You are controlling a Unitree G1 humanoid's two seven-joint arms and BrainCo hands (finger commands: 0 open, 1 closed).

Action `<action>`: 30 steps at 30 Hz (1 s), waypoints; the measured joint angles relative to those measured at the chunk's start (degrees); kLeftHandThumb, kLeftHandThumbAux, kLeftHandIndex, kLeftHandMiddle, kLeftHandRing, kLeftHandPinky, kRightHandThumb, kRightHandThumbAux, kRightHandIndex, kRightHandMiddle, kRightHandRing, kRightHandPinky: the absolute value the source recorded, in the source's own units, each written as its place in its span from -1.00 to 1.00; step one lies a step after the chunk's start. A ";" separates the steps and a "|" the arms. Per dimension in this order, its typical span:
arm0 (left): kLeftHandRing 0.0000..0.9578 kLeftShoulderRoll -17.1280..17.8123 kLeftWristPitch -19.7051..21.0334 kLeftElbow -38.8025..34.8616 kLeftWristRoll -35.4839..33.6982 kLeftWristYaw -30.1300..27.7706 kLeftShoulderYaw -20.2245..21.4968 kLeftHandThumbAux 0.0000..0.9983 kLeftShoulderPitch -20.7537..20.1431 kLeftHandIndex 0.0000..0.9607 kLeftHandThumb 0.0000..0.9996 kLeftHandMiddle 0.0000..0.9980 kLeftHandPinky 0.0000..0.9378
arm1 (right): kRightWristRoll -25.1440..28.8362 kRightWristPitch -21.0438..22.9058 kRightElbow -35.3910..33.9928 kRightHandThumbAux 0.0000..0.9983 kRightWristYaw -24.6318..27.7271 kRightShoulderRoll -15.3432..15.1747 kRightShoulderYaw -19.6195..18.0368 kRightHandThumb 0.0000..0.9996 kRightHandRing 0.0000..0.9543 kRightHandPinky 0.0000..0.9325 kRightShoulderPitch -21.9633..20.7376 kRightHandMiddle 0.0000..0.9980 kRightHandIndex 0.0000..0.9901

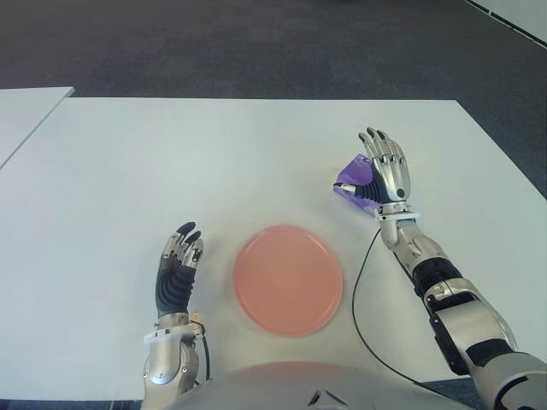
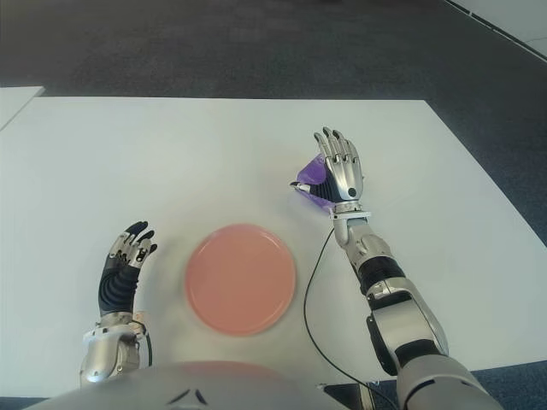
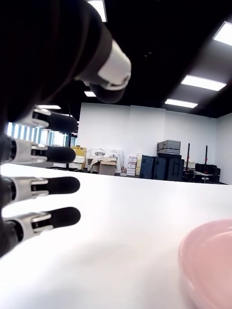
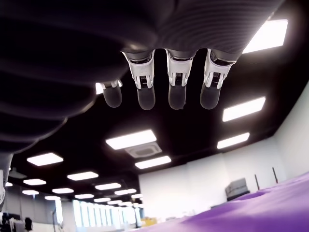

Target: Put the tissue paper into the plate.

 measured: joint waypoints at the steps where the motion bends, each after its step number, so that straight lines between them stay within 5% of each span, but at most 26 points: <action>1: -0.64 0.00 0.00 -0.05 -0.01 0.00 0.00 0.09 0.03 -0.55 -0.55 -0.68 -0.52 | 0.20 0.00 0.21 -0.03 0.01 0.00 0.20 -0.52 -0.89 -0.84 -0.13 -0.87 -0.91; 30: -0.62 0.10 0.00 -0.28 1.80 0.01 0.00 0.19 0.54 -0.46 -0.50 -0.62 -0.55 | 4.78 1.12 9.46 0.00 6.48 0.73 3.77 -0.43 -0.95 -0.86 -2.05 -0.91 -0.95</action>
